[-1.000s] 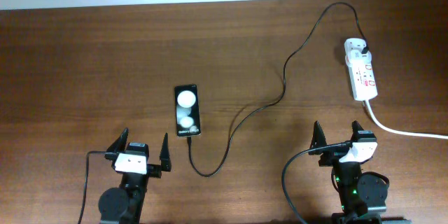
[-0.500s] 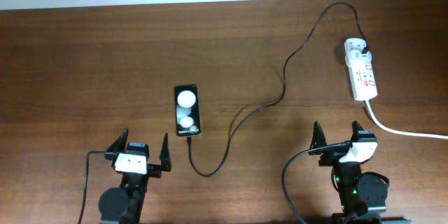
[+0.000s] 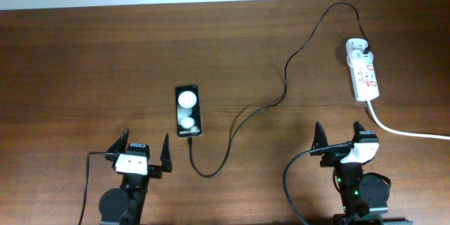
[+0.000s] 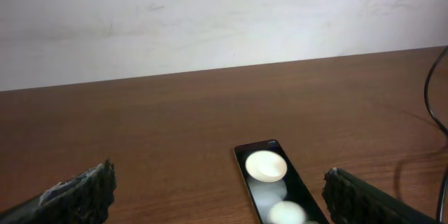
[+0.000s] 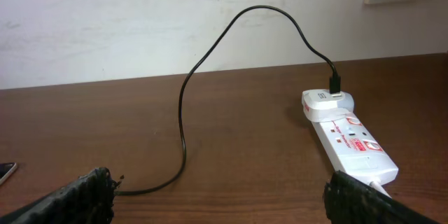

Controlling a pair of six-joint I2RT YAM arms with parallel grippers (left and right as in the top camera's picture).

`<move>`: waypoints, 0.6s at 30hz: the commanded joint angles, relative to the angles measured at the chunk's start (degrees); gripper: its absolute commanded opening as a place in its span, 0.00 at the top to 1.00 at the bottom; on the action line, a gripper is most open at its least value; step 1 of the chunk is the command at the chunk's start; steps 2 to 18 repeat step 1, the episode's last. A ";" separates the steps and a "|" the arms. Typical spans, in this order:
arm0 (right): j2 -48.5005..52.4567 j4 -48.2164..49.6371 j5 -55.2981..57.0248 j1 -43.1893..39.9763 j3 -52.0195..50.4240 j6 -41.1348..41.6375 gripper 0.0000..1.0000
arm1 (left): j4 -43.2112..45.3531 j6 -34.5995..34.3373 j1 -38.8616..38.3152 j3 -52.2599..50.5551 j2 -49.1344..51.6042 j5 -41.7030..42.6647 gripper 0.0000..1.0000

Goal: Plug charger to phone and switch on socket

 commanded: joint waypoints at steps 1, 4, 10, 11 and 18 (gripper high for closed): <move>-0.66 -0.33 0.48 0.44 -0.26 0.00 0.01 | -0.42 0.70 0.28 -0.15 -0.33 -0.76 0.01; -0.66 -0.33 0.48 0.44 -0.26 0.00 0.01 | -0.42 0.70 0.28 -0.15 -0.33 -0.76 0.01; -0.66 -0.33 0.48 0.44 -0.26 0.00 0.01 | -0.42 0.70 0.28 -0.15 -0.33 -0.76 0.01; -0.66 -0.33 0.48 0.44 -0.26 0.00 0.01 | -0.42 0.70 0.28 -0.15 -0.33 -0.76 0.01; -0.66 -0.33 0.48 0.44 -0.26 0.00 0.01 | -0.42 0.70 0.28 -0.15 -0.33 -0.76 0.01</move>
